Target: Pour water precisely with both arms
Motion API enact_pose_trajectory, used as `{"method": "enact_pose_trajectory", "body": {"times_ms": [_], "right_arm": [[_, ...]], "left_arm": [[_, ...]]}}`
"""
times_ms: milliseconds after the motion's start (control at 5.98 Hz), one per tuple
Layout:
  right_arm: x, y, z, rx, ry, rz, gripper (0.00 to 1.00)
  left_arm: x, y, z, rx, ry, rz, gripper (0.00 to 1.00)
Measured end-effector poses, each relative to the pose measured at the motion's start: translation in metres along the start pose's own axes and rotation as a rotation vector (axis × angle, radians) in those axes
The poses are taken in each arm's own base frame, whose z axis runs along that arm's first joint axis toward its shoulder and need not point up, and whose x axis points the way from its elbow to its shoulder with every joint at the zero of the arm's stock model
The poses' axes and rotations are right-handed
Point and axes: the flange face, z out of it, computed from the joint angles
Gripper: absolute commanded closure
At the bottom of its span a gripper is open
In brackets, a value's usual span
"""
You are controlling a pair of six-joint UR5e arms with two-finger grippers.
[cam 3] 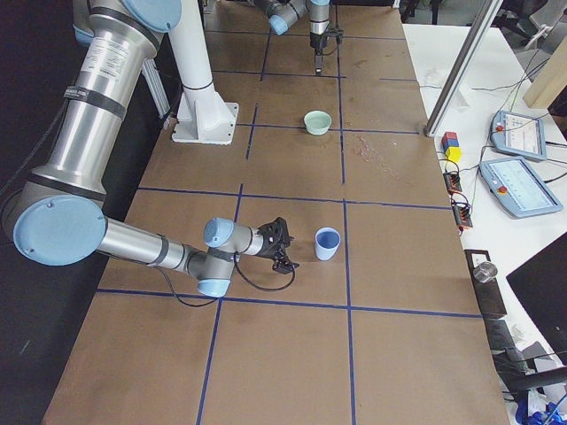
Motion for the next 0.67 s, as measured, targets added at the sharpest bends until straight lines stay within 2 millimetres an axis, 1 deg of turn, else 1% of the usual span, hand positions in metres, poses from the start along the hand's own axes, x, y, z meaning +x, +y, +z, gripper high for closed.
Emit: {"method": "enact_pose_trajectory", "body": {"times_ms": [167,335,502,669], "right_arm": [[0.022,-0.017,-0.017,-0.039,-0.022,0.006,0.00],[0.046,-0.039,-0.034,-0.070,-0.031,0.001,0.00],[0.067,-0.061,-0.047,-0.100,-0.029,-0.003,0.00],[0.087,-0.076,-0.058,-0.137,-0.017,-0.003,0.00]], "left_arm": [[0.003,0.001,0.001,0.004,0.000,-0.008,0.00],[0.005,0.002,0.002,0.009,-0.003,-0.010,0.00],[0.008,0.004,0.004,0.010,-0.004,-0.009,0.00],[0.017,0.011,0.009,0.007,-0.003,-0.013,0.00]]}}
